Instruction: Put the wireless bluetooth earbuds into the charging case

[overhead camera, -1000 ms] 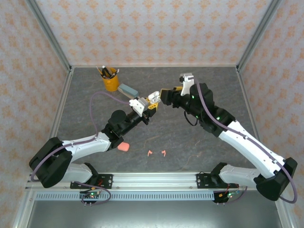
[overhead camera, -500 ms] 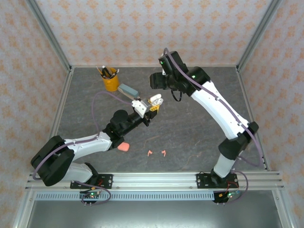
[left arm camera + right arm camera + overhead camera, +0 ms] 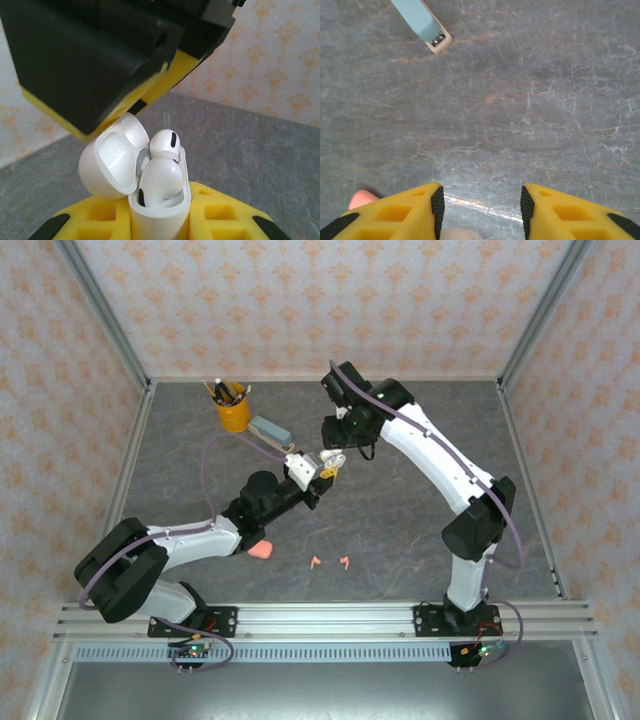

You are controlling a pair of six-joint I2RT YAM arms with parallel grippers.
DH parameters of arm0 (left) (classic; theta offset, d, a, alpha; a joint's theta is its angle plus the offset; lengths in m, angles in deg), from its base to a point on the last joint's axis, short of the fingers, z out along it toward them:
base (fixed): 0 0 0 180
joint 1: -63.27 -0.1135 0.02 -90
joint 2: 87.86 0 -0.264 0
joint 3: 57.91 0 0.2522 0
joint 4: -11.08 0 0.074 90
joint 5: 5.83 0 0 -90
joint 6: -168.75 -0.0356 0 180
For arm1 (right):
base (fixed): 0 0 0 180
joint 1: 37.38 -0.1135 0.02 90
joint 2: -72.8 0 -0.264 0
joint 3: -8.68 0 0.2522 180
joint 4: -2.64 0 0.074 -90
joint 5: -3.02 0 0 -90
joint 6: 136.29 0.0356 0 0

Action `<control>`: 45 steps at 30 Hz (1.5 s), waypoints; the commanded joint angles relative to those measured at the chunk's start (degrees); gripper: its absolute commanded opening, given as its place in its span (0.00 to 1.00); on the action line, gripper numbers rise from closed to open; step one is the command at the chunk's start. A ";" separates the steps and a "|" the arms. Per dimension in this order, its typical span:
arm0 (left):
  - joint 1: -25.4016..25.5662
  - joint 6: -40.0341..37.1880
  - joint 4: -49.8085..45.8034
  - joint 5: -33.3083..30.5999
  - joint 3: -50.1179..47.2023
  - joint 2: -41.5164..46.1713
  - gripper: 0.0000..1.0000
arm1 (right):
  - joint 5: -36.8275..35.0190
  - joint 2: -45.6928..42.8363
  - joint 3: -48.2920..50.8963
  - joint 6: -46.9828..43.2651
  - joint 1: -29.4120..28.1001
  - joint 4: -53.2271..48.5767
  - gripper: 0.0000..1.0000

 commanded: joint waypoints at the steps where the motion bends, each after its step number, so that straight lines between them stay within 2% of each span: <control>1: 0.38 -0.62 3.63 -1.18 2.18 -0.80 0.00 | 1.24 -4.79 4.67 -1.05 -0.06 -0.84 0.42; 6: 0.38 0.07 4.49 -1.58 3.12 -2.64 0.00 | 1.36 -10.09 12.09 -0.60 -0.09 1.18 0.36; 12: 0.38 0.72 5.38 -1.76 3.94 -4.16 0.00 | 0.50 -16.44 18.67 0.96 -0.09 3.03 0.35; 19: 0.38 2.60 3.60 -1.97 5.16 -5.01 0.00 | -5.40 -22.40 21.21 4.90 2.27 6.12 0.42; 26: 0.38 8.26 -11.25 -0.54 11.59 -6.90 0.00 | -5.38 -29.70 31.90 11.57 10.14 13.72 0.46; 31: 0.38 17.12 -20.44 -1.11 18.10 -11.54 0.00 | -6.66 -33.60 38.95 15.19 13.33 17.47 0.46; 36: 0.38 25.95 -41.17 -2.60 32.27 -19.92 0.00 | -8.62 -37.58 44.08 17.03 13.73 19.78 0.46; 45: 0.38 32.74 -48.85 3.09 45.13 -33.59 0.00 | -7.53 -41.86 51.08 20.62 13.72 22.11 0.47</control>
